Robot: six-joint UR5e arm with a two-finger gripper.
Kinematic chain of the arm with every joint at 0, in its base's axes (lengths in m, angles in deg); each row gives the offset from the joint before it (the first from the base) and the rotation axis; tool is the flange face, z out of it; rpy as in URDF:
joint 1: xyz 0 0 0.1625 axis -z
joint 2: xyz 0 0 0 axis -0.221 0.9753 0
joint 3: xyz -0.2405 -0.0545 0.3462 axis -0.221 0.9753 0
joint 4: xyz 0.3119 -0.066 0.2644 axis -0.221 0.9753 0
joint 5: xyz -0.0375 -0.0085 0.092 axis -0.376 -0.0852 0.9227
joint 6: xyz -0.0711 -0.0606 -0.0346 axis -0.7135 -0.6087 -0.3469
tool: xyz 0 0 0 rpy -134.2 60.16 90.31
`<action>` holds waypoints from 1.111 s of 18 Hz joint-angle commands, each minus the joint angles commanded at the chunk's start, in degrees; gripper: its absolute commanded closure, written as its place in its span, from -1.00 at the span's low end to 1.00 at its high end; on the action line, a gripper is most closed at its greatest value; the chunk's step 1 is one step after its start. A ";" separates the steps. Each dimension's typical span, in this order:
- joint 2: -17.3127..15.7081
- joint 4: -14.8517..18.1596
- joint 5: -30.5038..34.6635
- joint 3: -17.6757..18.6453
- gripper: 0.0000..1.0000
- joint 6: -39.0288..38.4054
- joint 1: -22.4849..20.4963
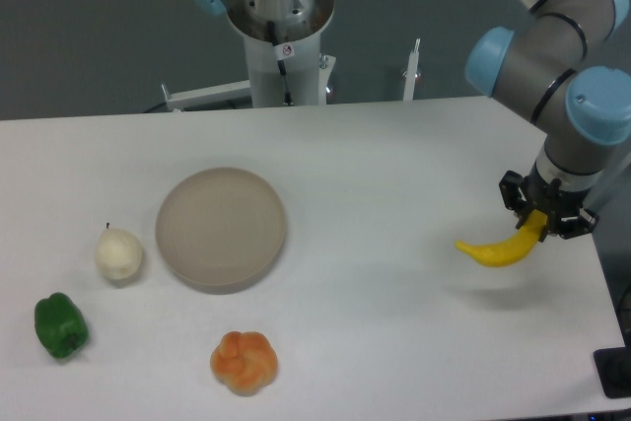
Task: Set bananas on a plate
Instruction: 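Carry the held yellow banana with the gripper toward the grey plate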
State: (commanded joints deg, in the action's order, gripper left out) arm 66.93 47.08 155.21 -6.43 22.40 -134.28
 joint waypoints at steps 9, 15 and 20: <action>-0.17 0.17 0.09 0.09 0.88 -0.09 0.52; -3.07 -0.17 -0.35 6.57 0.93 -0.44 5.86; -8.96 0.18 -0.53 12.20 0.95 -6.06 13.08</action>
State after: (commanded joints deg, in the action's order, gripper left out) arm 57.97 47.26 154.68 5.77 16.34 -121.19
